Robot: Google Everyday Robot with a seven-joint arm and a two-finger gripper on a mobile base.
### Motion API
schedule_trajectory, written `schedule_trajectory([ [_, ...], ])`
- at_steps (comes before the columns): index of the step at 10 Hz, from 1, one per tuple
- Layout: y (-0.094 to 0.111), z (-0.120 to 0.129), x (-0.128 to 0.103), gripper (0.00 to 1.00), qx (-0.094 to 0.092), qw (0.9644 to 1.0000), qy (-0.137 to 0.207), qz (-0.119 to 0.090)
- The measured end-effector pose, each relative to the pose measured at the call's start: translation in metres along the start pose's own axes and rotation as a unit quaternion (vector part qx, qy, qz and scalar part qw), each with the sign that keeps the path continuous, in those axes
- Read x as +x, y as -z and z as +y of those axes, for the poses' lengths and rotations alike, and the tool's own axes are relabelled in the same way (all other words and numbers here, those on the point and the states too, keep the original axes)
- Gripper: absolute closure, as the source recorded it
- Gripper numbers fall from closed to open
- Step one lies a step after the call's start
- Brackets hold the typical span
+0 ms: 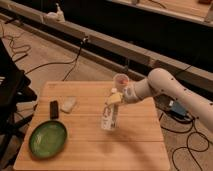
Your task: Place the bottle in the ceramic bowl
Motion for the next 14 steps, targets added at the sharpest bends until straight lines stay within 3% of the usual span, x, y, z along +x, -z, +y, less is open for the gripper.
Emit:
schedule_trajectory([
  [7,0.001,0.009,-0.005,1.00,-0.013,0.9999,0.005,-0.005],
  [10,-0.036,0.060,-0.011,1.00,-0.080,0.9964,0.023,0.016],
  [11,-0.055,0.080,-0.007,1.00,-0.110,0.9929,0.028,0.033],
  [14,-0.099,0.122,-0.001,1.00,-0.168,0.9824,0.052,0.062],
])
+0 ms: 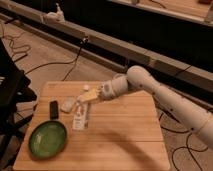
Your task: Place the bottle in the ceramic bowl
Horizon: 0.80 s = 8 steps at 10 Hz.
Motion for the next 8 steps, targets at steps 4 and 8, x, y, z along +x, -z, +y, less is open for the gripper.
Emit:
schedule_trajectory([
  [4,-0.082,0.019,-0.019,1.00,-0.015,0.9985,0.051,0.010],
  [8,-0.107,0.026,-0.026,1.00,-0.016,0.9976,0.067,-0.002],
])
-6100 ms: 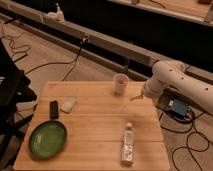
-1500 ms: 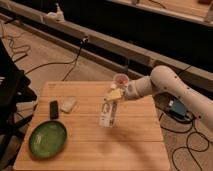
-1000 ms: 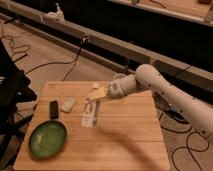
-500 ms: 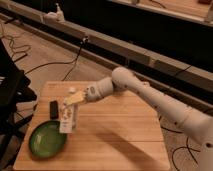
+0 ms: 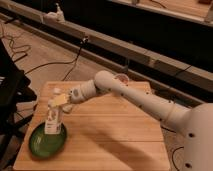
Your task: Place the bottle in the ceramic bowl
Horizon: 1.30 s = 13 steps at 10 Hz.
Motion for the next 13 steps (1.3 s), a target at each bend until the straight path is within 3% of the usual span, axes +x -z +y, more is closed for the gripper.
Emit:
schedule_trajectory([
  [3,0.001,-0.007,0.001,0.99,0.007,1.0000,-0.006,0.003],
  [4,-0.001,-0.015,0.005,0.94,0.014,0.9998,-0.015,0.008],
  [6,-0.020,-0.025,0.019,0.74,0.018,0.9990,-0.031,0.028],
  [10,-0.069,-0.029,0.053,0.34,-0.007,0.9963,-0.058,0.064],
  [11,-0.079,-0.030,0.060,0.26,-0.013,0.9954,-0.063,0.071],
  [13,-0.101,-0.034,0.073,0.23,-0.020,0.9936,-0.069,0.088],
])
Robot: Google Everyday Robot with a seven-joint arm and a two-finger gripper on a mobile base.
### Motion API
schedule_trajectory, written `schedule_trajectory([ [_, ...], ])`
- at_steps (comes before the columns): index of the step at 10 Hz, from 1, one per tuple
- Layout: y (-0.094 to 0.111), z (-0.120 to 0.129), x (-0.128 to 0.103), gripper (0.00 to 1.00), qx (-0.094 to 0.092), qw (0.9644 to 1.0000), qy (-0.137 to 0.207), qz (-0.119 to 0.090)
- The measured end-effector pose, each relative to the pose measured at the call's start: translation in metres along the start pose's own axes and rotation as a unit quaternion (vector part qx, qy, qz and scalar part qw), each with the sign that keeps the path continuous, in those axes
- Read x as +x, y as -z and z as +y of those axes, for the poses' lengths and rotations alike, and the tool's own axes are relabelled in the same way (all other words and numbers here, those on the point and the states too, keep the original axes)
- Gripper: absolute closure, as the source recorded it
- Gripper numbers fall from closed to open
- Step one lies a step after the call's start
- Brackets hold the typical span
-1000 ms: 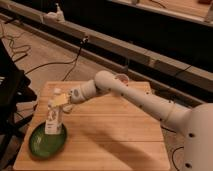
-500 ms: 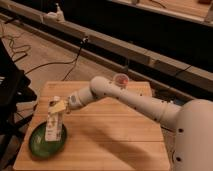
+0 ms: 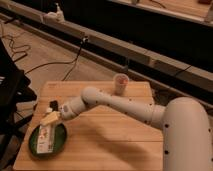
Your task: Place the bottle in the ceramic bowl
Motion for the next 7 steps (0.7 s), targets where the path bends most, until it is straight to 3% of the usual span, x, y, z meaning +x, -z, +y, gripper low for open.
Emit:
schedule_trajectory([
  [3,-0.006,-0.006,-0.006,0.23,0.008,1.0000,0.004,0.003],
  [7,0.034,-0.005,-0.029,0.23,0.030,0.9988,0.010,-0.037],
])
